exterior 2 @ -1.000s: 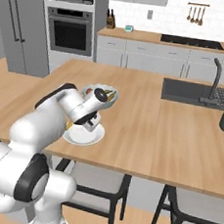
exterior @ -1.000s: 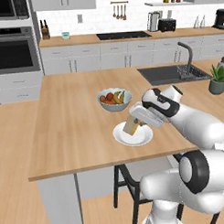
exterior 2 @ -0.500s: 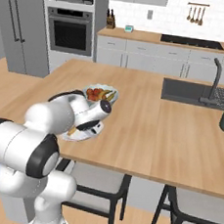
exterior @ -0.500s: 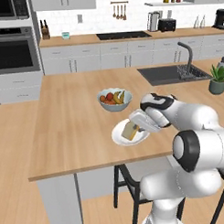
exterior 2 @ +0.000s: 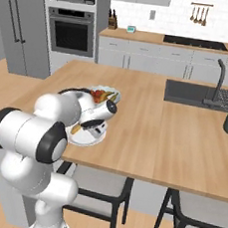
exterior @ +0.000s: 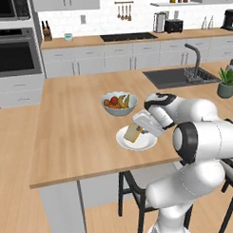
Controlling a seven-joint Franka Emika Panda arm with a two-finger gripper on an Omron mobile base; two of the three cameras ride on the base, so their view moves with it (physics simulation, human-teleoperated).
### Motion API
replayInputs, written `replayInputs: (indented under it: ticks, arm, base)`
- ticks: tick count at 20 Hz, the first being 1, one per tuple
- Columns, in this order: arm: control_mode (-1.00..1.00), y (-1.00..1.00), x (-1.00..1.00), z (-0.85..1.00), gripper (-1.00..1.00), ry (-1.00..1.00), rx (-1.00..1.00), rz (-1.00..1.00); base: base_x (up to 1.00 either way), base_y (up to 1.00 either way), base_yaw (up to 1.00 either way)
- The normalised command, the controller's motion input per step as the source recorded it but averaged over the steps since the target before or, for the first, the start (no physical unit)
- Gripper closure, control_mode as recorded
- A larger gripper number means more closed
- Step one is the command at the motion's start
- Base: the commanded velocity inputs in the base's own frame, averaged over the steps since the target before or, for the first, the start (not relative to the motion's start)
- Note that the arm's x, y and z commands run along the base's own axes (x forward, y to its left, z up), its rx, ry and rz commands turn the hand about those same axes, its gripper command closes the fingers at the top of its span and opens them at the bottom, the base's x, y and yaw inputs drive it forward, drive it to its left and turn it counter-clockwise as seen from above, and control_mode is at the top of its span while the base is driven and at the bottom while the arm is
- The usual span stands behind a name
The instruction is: Start the toaster. Once the lever pops up, take the bread to the plate on the dining counter.
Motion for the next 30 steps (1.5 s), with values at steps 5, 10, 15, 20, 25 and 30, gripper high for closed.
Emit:
replayInputs:
  ticks: [5,10,15,20,25,30]
  arm:
    - [-1.00,0.00,0.06,-0.03,-1.00,0.00,0.00,0.00]
    - [-1.00,-0.11,0.03,0.00,-1.00,0.00,0.00,0.00]
    - [-1.00,-0.29,0.01,0.00,-1.00,0.00,0.00,0.00]
    - [-1.00,-0.44,0.00,0.11,-1.00,0.00,-0.01,-0.07]
    - [-1.00,-0.30,-0.05,0.48,-1.00,0.01,-0.03,-0.10]
    - [-1.00,-0.09,-0.68,0.38,-1.00,-0.05,-0.17,-0.08]
  base:
    - [0.00,0.00,0.00]
    - [0.00,0.00,0.00]
    - [0.00,0.00,0.00]
    - [0.00,0.00,0.00]
    - [0.00,0.00,0.00]
    - [0.00,0.00,0.00]
